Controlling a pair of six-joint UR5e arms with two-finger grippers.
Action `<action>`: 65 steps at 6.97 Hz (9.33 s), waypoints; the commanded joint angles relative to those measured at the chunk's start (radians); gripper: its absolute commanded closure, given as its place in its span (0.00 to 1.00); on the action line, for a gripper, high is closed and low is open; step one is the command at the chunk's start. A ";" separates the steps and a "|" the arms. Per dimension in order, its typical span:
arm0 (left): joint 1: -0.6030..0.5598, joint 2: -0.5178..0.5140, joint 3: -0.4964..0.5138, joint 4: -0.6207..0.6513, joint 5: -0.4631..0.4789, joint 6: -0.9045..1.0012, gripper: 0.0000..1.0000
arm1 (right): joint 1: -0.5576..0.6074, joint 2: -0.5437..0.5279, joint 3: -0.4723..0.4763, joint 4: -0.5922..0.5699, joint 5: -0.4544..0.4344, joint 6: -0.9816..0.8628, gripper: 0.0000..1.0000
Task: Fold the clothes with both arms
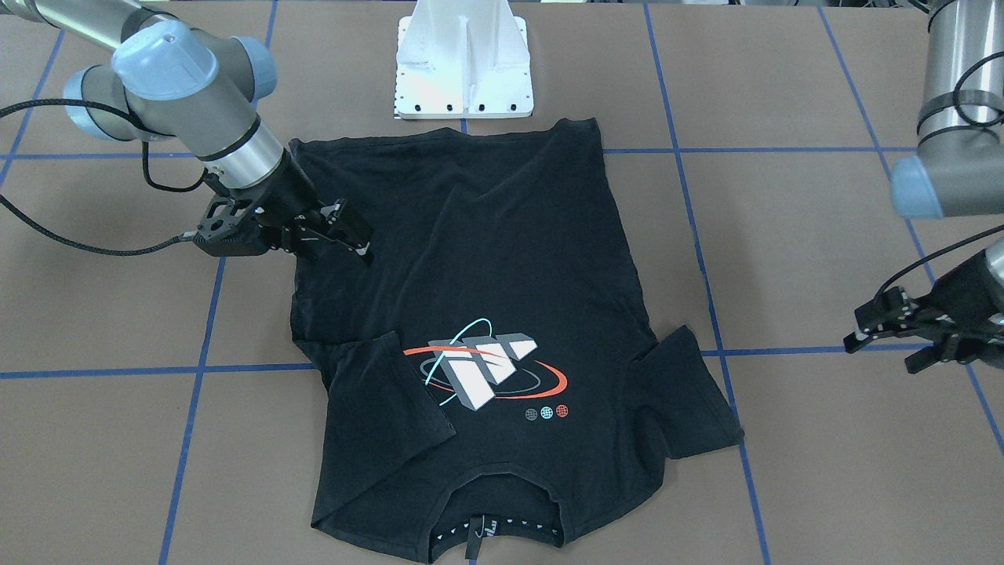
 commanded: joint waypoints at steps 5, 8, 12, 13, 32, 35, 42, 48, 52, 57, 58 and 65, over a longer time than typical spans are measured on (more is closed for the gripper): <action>0.158 -0.200 0.378 -0.354 0.120 -0.264 0.25 | 0.000 -0.079 0.064 0.000 0.010 -0.002 0.00; 0.208 -0.221 0.430 -0.392 0.202 -0.266 0.43 | -0.002 -0.085 0.058 0.000 0.001 -0.002 0.00; 0.209 -0.235 0.456 -0.397 0.210 -0.265 0.50 | -0.003 -0.085 0.056 0.000 -0.002 -0.002 0.00; 0.209 -0.241 0.462 -0.397 0.212 -0.265 0.50 | -0.008 -0.085 0.047 0.000 -0.003 0.000 0.00; 0.297 -0.111 -0.021 -0.394 0.192 -0.737 1.00 | -0.039 -0.080 0.045 0.007 -0.037 -0.002 0.00; 0.372 -0.227 0.088 -0.392 0.325 -0.810 1.00 | -0.039 -0.080 0.038 0.007 -0.034 -0.005 0.00; 0.396 -0.306 0.180 -0.399 0.430 -0.826 0.96 | -0.042 -0.076 0.028 0.005 -0.037 0.000 0.00; 0.402 -0.191 -0.082 -0.385 0.364 -0.976 0.02 | -0.075 -0.109 0.056 0.003 -0.057 0.177 0.00; 0.406 -0.048 -0.335 -0.253 0.361 -0.982 0.02 | -0.455 -0.422 0.269 0.000 -0.413 0.364 0.03; 0.411 -0.043 -0.315 -0.251 0.364 -0.982 0.02 | -0.694 -0.547 0.305 -0.004 -0.648 0.495 0.19; 0.413 -0.043 -0.312 -0.251 0.364 -0.982 0.02 | -0.694 -0.548 0.305 -0.004 -0.649 0.495 0.21; 0.416 -0.043 -0.291 -0.253 0.365 -0.975 0.02 | -0.710 -0.542 0.306 -0.004 -0.663 0.502 0.49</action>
